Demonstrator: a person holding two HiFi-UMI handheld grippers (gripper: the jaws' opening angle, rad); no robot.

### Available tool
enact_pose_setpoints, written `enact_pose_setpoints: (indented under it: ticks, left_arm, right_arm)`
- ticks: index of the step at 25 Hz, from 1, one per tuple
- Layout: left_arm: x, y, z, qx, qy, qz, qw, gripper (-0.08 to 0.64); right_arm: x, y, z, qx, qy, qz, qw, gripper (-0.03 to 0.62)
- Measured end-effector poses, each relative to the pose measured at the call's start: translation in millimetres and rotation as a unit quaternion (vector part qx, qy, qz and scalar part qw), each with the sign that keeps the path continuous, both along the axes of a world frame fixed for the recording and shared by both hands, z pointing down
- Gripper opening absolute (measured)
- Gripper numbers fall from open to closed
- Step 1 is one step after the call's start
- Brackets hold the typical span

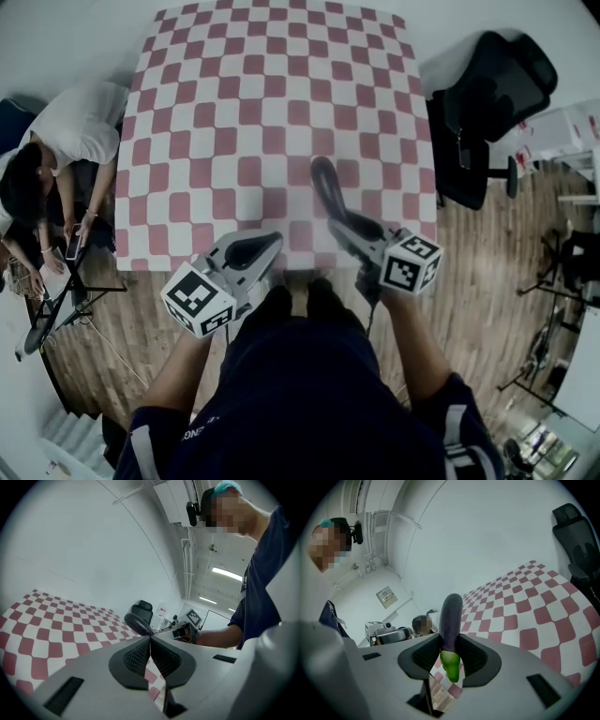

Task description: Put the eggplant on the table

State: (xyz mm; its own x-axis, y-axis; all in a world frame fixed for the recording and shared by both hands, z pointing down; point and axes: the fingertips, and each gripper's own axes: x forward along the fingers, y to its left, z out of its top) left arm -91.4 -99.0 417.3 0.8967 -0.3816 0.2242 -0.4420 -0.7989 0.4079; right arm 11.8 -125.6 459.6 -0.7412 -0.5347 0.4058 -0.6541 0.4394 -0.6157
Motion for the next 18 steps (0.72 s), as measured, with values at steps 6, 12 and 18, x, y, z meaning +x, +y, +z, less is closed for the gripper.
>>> enact_pose_setpoints:
  ticks: [6,12,18]
  left_arm:
    - [2,-19,14,-0.019,-0.012,-0.024,0.9994,0.028]
    - [7,-39,23,-0.035,-0.030,-0.052,0.9976,0.028]
    - [12,-56,36,-0.060,-0.035,-0.083,0.9941,0.028]
  right_arm:
    - [5,-43,38,-0.021,0.002,-0.011,1.000,0.138]
    - [11,-86,75,-0.040,0.015,-0.018,0.999,0.138]
    - [15,-128,123,-0.050,0.065,-0.035,0.996,0.138]
